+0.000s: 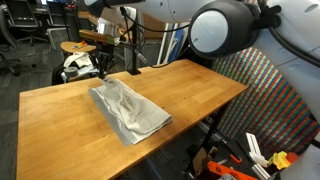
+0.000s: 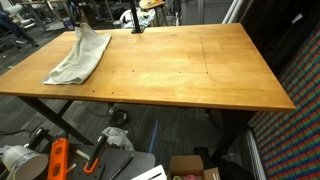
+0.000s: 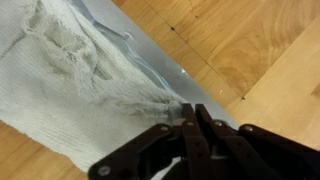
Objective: Fold the towel
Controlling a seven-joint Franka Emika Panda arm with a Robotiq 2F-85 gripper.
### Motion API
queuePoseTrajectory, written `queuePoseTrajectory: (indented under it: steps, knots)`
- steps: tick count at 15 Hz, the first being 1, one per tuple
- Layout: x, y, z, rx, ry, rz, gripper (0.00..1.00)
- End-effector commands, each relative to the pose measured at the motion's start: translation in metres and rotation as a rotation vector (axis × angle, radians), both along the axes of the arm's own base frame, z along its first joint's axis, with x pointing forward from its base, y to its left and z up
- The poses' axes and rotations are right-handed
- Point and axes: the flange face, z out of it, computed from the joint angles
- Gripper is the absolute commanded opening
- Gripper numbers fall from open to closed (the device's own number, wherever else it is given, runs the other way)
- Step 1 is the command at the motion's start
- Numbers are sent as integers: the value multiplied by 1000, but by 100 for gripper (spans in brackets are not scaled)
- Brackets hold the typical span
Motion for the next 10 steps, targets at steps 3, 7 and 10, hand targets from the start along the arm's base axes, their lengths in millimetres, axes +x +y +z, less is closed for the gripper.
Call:
queuePoseTrajectory:
  steps: [3,7,10]
  knots:
    - [1,16,7,14,-3,3,9]
    - [-3,23,9,29,10,26,39]
    - [-7,24,23,53,-4,75,61]
